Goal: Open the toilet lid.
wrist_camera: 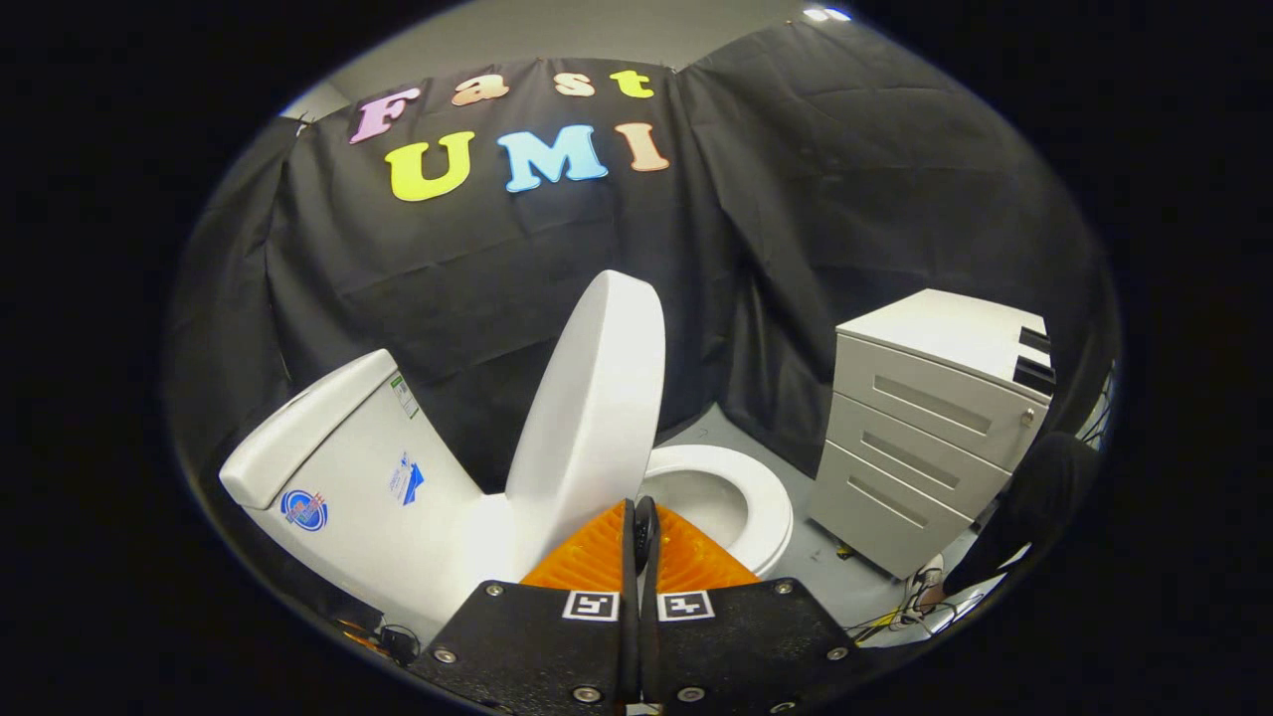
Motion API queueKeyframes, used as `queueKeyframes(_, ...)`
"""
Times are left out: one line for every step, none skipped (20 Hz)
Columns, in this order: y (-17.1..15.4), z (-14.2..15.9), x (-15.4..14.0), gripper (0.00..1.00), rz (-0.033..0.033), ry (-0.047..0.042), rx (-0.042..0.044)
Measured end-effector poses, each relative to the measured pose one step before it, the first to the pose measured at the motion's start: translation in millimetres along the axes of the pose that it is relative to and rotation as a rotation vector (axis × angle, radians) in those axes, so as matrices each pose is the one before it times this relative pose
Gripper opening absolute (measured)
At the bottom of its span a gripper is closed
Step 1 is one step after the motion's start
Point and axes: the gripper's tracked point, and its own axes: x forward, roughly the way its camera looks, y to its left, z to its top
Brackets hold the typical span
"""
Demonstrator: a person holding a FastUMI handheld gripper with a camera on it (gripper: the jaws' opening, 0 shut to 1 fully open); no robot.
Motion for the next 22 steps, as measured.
queueKeyframes(3.56, 1.69, -1.84, 0.00, 0.00409, -0.00415, -0.00850)
queueKeyframes(2.81, 1.10, -1.49, 0.00, 0.00439, -0.00254, -0.00547)
queueKeyframes(2.54, 0.96, -1.40, 0.00, 0.00544, -0.00279, -0.00719)
queueKeyframes(2.17, 0.29, -1.93, 0.00, 0.00616, -0.00177, -0.00936)
queueKeyframes(2.88, 1.33, -1.52, 0.00, 0.00616, -0.00523, -0.01031)
queueKeyframes(4.08, 0.74, -1.04, 0.00, 0.00565, -0.00451, -0.01268)
queueKeyframes(3.09, 1.06, -1.15, 0.00, 0.00218, -0.00384, -0.00858)
queueKeyframes(2.90, 0.89, -1.81, 0.00, 0.00259, -0.00357, -0.00617)
queueKeyframes(3.44, 1.69, -1.18, 0.00, 0.00388, -0.00343, -0.00388)
queueKeyframes(3.79, 0.77, -1.24, 0.00, 0.00442, -0.00369, -0.00299)
queueKeyframes(4.67, 1.81, -0.88, 0.00, 0.00482, -0.00378, -0.00850)
queueKeyframes(3.93, 0.43, -1.40, 0.00, 0.00330, -0.00512, -0.01287)
queueKeyframes(3.91, 1.48, -1.32, 0.00, 0.00337, -0.00492, -0.01566)
queueKeyframes(3.50, 1.32, -0.97, 0.00, 0.00340, -0.00422, -0.01509)
queueKeyframes(3.45, 1.83, -0.87, 0.00, 0.00359, -0.00508, -0.00908)
queueKeyframes(4.00, 0.35, -1.39, 0.00, 0.00367, -0.00287, -0.00676)
queueKeyframes(4.52, 1.98, -0.88, 0.00, 0.00527, -0.00450, -0.00766)
queueKeyframes(4.13, 0.14, -0.22, 0.00, 0.00492, -0.00341, -0.00959)
queueKeyframes(4.51, 2.22, -1.66, 0.00, 0.00568, -0.00523, -0.01379)
queueKeyframes(4.17, 1.11, -0.90, 0.00, 0.00452, -0.00456, -0.01771)
queueKeyframes(4.99, 2.26, -0.73, 0.00, 0.00414, -0.00517, -0.01794)
queueKeyframes(4.35, 0.57, -2.12, 0.00, 0.00552, -0.00452, -0.01717)
